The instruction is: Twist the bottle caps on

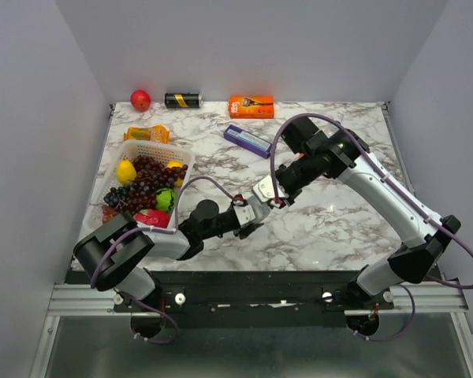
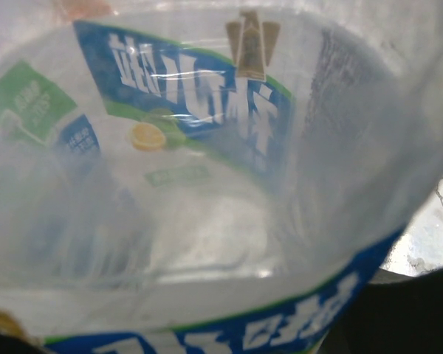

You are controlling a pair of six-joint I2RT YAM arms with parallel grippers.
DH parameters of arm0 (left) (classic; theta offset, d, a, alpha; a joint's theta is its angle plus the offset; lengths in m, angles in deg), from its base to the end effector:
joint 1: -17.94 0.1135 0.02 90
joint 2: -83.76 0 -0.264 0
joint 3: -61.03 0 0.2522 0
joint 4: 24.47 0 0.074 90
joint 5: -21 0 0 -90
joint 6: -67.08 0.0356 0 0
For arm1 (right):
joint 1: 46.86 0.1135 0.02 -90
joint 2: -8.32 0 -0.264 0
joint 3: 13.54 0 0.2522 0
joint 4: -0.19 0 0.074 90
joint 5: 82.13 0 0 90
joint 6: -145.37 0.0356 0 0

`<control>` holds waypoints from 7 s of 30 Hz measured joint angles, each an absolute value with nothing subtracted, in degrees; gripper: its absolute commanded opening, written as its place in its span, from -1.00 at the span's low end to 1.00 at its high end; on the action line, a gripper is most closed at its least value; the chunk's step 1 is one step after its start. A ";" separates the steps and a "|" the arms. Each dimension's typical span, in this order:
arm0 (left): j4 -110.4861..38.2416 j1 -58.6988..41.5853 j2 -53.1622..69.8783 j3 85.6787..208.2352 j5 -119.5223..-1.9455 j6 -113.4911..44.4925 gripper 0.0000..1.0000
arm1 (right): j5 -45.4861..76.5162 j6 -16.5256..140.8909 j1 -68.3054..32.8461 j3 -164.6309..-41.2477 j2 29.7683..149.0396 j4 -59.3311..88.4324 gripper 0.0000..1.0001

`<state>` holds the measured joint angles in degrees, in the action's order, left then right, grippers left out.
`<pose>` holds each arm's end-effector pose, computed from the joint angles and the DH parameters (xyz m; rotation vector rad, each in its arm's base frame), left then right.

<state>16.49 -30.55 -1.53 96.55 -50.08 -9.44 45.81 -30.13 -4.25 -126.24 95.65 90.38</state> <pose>0.1687 -0.2081 0.1676 1.1181 1.3753 -0.7311 0.1905 0.2050 0.3929 -2.2764 0.8992 0.5815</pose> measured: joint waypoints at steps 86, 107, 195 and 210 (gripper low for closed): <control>13.08 -29.93 -1.10 95.39 -71.52 -24.96 -1.00 | 19.53 43.23 -0.16 -148.40 117.31 88.24 0.54; 4.17 -27.99 3.65 97.77 -54.97 -13.53 -1.00 | 38.03 -1.54 -0.62 -128.86 88.79 84.63 0.62; -24.18 -27.42 12.37 102.51 -92.66 1.66 -1.00 | 66.72 58.79 -17.47 -139.14 126.21 80.30 0.21; -28.29 -26.31 13.29 107.43 -71.06 -0.48 -1.00 | 60.98 21.78 -20.29 -140.38 106.01 83.78 0.32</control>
<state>-28.29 -26.31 13.29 107.43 -71.06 -0.48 60.98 21.78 -20.29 -140.38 106.01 83.78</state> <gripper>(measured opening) 0.696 0.663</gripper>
